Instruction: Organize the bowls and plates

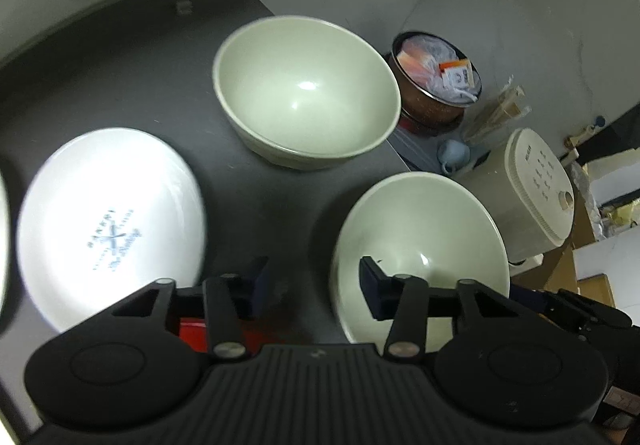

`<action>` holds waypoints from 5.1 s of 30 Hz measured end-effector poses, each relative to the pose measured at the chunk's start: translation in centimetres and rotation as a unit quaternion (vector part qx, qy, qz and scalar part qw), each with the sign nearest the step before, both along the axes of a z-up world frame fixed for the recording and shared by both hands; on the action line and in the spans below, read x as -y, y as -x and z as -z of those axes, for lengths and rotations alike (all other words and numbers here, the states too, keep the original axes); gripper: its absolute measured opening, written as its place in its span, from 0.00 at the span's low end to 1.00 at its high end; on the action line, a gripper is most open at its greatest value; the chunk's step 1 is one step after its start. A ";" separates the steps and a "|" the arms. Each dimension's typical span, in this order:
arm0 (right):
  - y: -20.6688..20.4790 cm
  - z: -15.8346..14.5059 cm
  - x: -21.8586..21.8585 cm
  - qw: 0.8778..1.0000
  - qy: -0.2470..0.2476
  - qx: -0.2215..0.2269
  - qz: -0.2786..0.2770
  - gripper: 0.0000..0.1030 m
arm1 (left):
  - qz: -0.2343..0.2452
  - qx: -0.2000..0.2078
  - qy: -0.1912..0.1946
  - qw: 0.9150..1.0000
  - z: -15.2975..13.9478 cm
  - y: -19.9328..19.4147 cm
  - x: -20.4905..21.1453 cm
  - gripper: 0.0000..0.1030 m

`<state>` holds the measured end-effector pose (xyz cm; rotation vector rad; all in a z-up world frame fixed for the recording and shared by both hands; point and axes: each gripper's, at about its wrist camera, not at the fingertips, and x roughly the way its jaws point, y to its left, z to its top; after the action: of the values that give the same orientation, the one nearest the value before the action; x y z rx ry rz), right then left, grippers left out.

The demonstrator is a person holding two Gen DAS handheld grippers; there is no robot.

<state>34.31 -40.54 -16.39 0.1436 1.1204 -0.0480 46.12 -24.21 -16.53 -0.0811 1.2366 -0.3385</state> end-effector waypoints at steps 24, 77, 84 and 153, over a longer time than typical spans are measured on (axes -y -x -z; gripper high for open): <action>-0.1 0.5 0.0 0.999 -0.032 -0.012 -0.021 0.16 | -0.037 -0.012 0.003 0.999 0.1 -0.2 0.4 0.04; 4.5 -5.5 -10.9 0.985 -0.050 0.043 -0.162 0.17 | -0.208 0.025 0.038 0.977 -4.7 12.3 -14.1 0.06; 4.7 -4.3 -11.9 0.984 -0.044 0.023 -0.170 0.17 | -0.212 0.001 0.037 0.977 -2.8 12.4 -15.1 0.07; -1.7 -4.3 -4.1 0.995 -0.067 0.051 -0.061 0.51 | -0.146 0.029 0.029 0.988 -4.2 1.3 -7.5 0.53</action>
<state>36.01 -36.43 -12.10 0.1957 1.0274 0.1429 44.87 -16.71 -12.29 -0.2982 1.1394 -0.1207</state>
